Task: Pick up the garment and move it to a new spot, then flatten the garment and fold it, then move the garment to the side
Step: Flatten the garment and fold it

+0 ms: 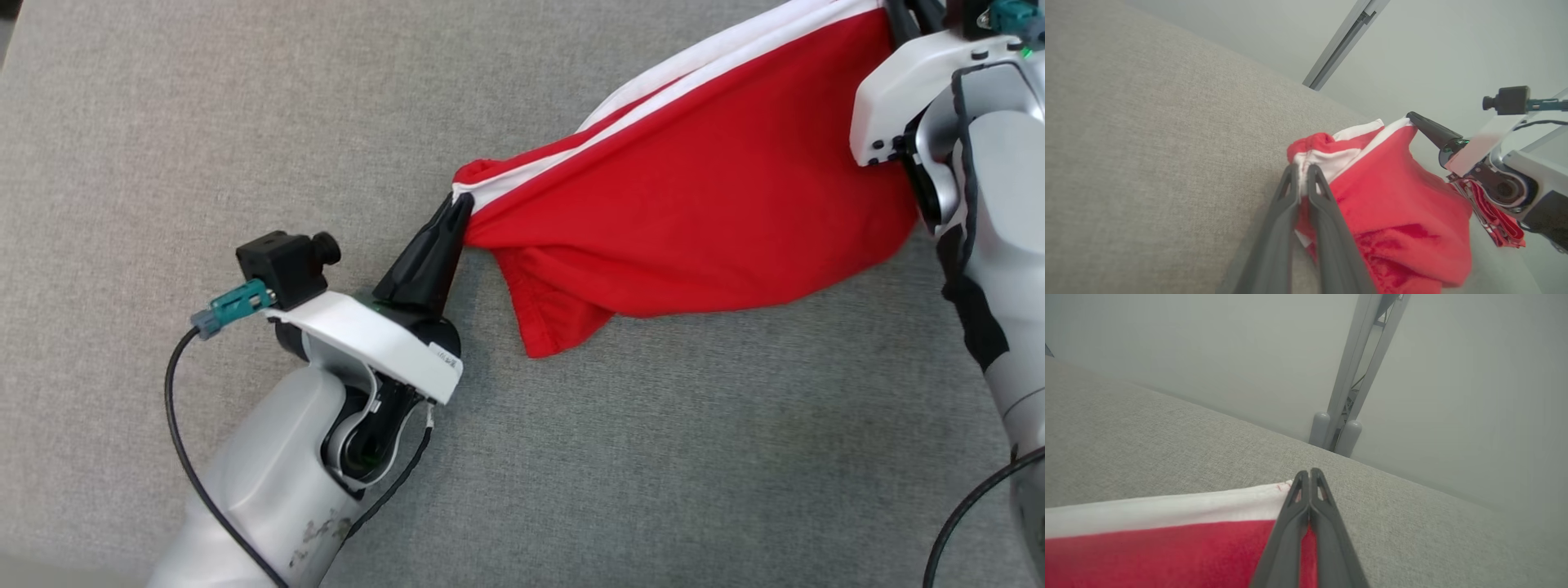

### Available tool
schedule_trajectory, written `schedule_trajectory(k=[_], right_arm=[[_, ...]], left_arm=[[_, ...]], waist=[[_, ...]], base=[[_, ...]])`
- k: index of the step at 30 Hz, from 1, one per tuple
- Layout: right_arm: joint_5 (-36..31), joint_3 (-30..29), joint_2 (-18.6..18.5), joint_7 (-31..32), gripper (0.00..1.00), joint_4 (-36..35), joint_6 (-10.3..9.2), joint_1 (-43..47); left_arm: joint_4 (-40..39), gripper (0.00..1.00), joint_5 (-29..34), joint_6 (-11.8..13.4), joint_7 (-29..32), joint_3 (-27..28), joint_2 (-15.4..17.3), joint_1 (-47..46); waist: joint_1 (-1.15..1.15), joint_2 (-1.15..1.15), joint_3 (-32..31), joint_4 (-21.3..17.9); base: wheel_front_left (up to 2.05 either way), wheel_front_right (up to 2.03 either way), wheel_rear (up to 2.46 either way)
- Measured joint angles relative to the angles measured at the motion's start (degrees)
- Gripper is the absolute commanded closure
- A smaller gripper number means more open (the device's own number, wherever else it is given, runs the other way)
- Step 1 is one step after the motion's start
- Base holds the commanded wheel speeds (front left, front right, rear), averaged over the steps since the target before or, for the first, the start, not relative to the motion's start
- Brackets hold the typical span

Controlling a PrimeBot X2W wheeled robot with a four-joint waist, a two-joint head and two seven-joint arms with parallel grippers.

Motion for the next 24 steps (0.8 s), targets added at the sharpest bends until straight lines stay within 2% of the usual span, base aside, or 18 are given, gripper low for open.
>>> schedule_trajectory(k=[11,12,13,15,16,17,18,24], right_arm=[[-5.2,-3.68,-0.26,-1.75,1.0,6.19,0.0,-4.19],[-5.27,-4.22,-0.19,-1.79,1.0,6.44,0.0,-4.44],[-5.3,-4.83,-0.02,-2.05,0.84,6.54,0.0,-4.52],[-5.3,-5.9,0.4,-2.29,0.71,6.91,-0.01,-4.52],[-5.32,-6.28,0.56,-2.47,0.63,7.01,-0.01,-4.52],[-5.52,-6.67,0.7,-2.59,0.51,7.05,-0.01,-4.52],[-5.61,-7.1,0.79,-2.71,0.0,7.16,-0.01,-4.5],[-6.14,-7.61,2.53,-4.17,0.0,4.88,-0.01,-2.94]], left_arm=[[4.26,1.0,-0.03,0.0,-1.6,-3.33,-1.22,-4.94],[4.76,0.88,-0.02,0.0,-1.86,-3.54,-1.25,-5.42],[5.22,0.65,0.05,0.0,-1.93,-3.77,-1.3,-5.89],[6.15,0.52,0.1,-0.01,-2.32,-4.11,-1.43,-6.32],[6.58,0.41,0.09,0.0,-2.37,-4.21,-1.55,-6.55],[7.11,0.23,0.09,-0.01,-2.43,-4.3,-1.64,-6.8],[7.75,0.0,0.1,-0.01,-2.59,-4.34,-1.72,-6.92],[10.55,0.0,1.49,0.0,-3.04,-2.92,-2.18,-6.88]], waist=[[0.0,0.0,2.53,1.85],[0.0,0.0,2.55,1.85],[0.0,0.0,2.54,1.85],[0.0,0.0,2.49,1.86],[0.0,0.0,2.45,1.83],[0.0,0.0,2.41,1.78],[0.0,0.0,2.33,1.74],[0.0,0.0,0.86,1.1]], base=[[0.0,0.0,0.0],[0.0,0.0,0.0],[0.0,0.0,0.0],[0.0,0.0,0.0],[0.0,0.0,0.0],[0.0,0.0,0.0],[0.0,0.0,0.0],[0.0,0.0,0.0]])
